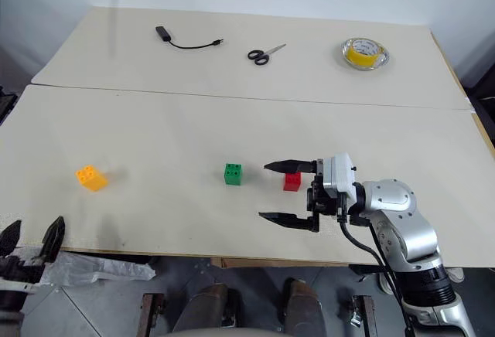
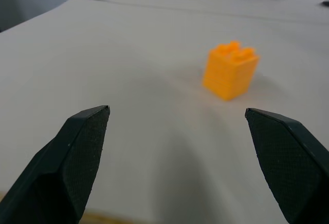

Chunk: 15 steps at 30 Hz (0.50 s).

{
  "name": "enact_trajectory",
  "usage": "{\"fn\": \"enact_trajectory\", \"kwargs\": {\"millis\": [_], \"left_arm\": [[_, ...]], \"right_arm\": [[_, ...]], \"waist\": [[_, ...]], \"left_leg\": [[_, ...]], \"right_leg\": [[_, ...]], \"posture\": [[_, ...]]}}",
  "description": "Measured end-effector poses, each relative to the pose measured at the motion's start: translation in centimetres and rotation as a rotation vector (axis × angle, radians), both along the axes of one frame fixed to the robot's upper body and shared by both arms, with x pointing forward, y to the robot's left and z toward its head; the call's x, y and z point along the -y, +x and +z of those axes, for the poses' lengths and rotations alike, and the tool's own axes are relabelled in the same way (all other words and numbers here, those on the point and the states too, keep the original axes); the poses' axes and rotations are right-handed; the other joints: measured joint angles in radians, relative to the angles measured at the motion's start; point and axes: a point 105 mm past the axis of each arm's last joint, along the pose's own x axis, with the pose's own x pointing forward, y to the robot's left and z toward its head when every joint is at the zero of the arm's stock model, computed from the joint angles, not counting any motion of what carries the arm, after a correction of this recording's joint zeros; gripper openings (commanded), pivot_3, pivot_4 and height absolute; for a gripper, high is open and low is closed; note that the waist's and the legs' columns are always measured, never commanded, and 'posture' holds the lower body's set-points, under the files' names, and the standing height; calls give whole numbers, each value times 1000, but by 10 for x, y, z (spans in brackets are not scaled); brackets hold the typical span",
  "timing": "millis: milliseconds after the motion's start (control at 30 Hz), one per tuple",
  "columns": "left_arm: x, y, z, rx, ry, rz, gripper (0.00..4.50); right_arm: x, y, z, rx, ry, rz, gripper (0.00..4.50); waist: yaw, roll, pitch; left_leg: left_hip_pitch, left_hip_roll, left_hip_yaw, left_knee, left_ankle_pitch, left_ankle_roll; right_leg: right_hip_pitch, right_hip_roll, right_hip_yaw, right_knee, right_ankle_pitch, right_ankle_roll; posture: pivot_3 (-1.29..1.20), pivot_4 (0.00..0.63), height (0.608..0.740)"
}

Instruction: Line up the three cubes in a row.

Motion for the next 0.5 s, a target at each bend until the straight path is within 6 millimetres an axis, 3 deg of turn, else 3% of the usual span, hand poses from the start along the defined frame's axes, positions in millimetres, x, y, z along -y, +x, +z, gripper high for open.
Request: {"fn": "enact_trajectory", "kwargs": {"millis": [167, 367, 500], "left_arm": [[5, 29, 14, 16, -59, 94, 4482], [40, 49, -4, -77, -188, 190, 4482], [46, 61, 2, -75, -192, 223, 4482]], "right_arm": [[0, 0, -1, -5, 4, 0, 4500], [0, 0, -2, -9, 3, 1, 4500], [0, 0, -2, -13, 3, 2, 4500]], "waist": [[-3, 0, 0], [-7, -1, -1], [-6, -1, -1]], "left_leg": [[0, 0, 0, 0, 0, 0], [0, 0, 1, 0, 0, 1], [1, 0, 2, 0, 0, 0]], "right_leg": [[0, 1, 0, 1, 0, 0], [0, 2, 1, 1, 0, 0], [0, 2, 1, 1, 0, 0]], "posture": [[0, 150, 740], [0, 150, 740], [0, 150, 740]]}}
